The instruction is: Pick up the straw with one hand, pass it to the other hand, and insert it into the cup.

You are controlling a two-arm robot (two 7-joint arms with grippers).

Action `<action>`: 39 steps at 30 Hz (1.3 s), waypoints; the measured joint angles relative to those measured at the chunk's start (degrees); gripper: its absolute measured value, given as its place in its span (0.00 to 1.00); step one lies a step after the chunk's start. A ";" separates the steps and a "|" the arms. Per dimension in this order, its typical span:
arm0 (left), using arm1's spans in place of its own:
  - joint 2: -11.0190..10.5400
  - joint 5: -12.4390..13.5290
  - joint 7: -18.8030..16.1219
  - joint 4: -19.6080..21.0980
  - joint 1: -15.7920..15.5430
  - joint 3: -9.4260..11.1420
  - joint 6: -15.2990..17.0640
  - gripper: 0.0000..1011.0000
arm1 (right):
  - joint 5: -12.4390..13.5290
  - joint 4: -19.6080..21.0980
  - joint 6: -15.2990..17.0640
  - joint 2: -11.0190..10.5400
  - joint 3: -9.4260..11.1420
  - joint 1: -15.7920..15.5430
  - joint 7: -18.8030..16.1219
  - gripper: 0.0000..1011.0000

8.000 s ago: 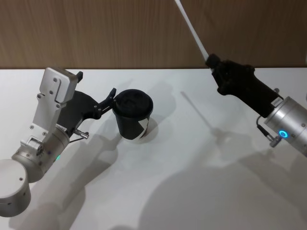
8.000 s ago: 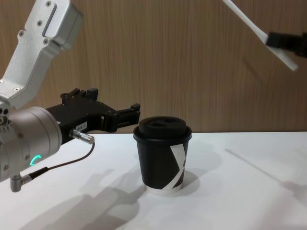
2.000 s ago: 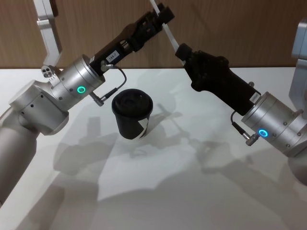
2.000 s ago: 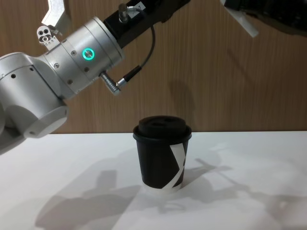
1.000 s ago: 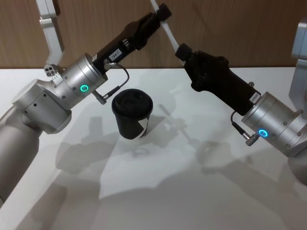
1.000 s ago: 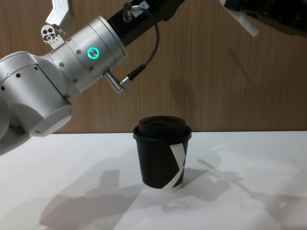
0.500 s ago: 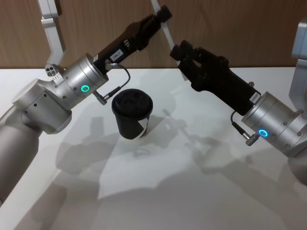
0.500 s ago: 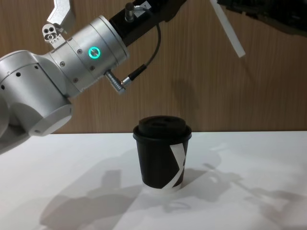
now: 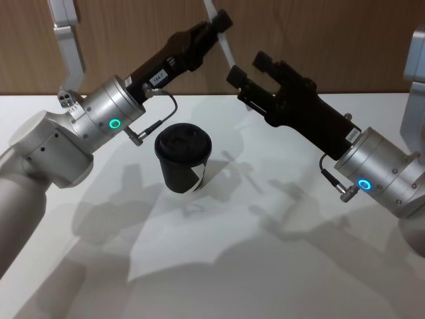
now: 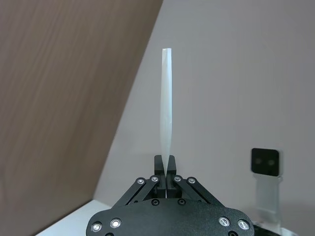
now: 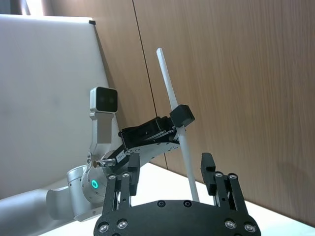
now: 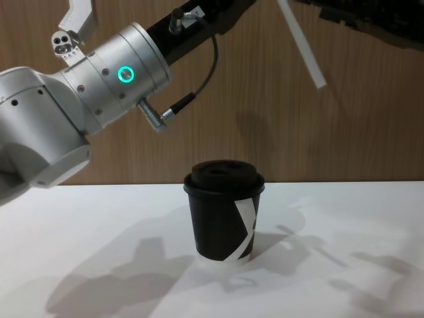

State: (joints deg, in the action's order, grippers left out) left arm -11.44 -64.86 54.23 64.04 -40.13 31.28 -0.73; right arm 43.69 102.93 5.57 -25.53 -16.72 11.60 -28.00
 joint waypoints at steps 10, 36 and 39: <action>-2.53 4.42 -6.57 3.98 1.72 0.08 -2.54 0.01 | 0.00 0.00 0.00 0.00 0.00 0.00 0.00 0.99; -7.57 17.61 -21.96 9.43 4.32 1.45 -3.78 0.01 | 0.00 0.00 0.00 0.00 0.00 0.00 0.00 0.99; -7.57 18.10 -22.20 9.27 4.24 1.53 -3.73 0.01 | 0.00 0.00 0.00 0.00 0.00 0.00 0.00 0.99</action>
State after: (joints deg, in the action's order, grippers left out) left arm -19.01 -46.77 32.03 73.31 -35.89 32.81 -4.45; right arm 43.69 102.92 5.57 -25.53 -16.72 11.60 -28.00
